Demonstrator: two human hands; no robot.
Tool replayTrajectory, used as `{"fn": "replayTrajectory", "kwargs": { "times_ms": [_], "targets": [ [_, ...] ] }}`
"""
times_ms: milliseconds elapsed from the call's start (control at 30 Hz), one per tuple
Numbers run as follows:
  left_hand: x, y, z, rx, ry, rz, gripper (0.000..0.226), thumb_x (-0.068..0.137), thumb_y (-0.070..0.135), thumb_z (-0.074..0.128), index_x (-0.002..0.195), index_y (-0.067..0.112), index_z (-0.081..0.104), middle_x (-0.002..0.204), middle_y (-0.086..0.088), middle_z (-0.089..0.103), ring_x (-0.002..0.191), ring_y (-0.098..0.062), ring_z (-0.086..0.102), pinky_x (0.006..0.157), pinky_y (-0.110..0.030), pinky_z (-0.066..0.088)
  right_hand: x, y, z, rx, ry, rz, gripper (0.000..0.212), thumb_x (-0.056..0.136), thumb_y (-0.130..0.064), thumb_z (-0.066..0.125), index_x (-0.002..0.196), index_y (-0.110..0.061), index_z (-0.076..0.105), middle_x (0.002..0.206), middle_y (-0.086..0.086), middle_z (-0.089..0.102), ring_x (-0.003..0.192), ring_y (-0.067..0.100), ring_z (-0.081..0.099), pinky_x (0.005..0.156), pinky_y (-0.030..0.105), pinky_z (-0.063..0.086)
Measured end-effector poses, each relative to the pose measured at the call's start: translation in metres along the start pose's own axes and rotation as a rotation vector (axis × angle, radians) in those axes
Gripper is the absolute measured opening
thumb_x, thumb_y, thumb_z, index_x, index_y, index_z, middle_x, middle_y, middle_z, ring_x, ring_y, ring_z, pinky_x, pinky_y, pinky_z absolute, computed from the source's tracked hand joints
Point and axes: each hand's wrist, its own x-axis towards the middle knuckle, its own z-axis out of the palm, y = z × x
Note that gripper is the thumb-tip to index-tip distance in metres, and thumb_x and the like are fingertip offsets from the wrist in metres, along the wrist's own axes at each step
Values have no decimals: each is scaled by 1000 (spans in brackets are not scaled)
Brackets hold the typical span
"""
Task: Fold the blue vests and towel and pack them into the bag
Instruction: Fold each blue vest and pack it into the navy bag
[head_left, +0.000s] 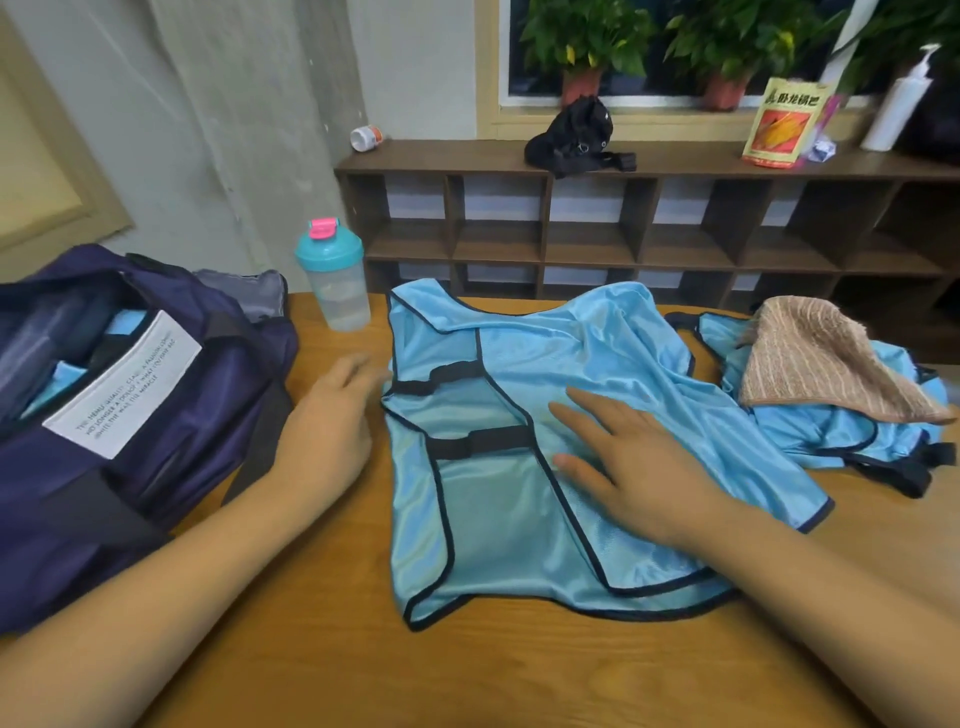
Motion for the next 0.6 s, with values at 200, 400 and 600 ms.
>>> {"fn": "replayTrajectory", "kwargs": {
  "times_ms": [200,400,600],
  "targets": [
    [-35,34,4,-168,-373,380,30,105,44,57,135,39,61,133,27,57,128,3,50,109,-28,37,-25,-27,15,46,37,-52,58,104,-66,46,147,-28,52,150,-3,48,133,19,47,112,37,42],
    [-27,27,-10,52,-363,431,35,93,18,59,119,42,60,113,23,55,111,-3,48,92,-32,36,-17,-38,6,-96,89,5,16,93,-36,47,85,-21,48,81,-2,48,72,24,46,71,43,47],
    [-22,27,-21,146,-337,471,17,86,25,67,95,39,60,93,19,56,100,-8,48,82,-32,34,-15,-60,-20,-148,-139,40,30,101,-51,49,91,-24,42,84,-5,46,75,23,48,70,36,33]
  ]
}}
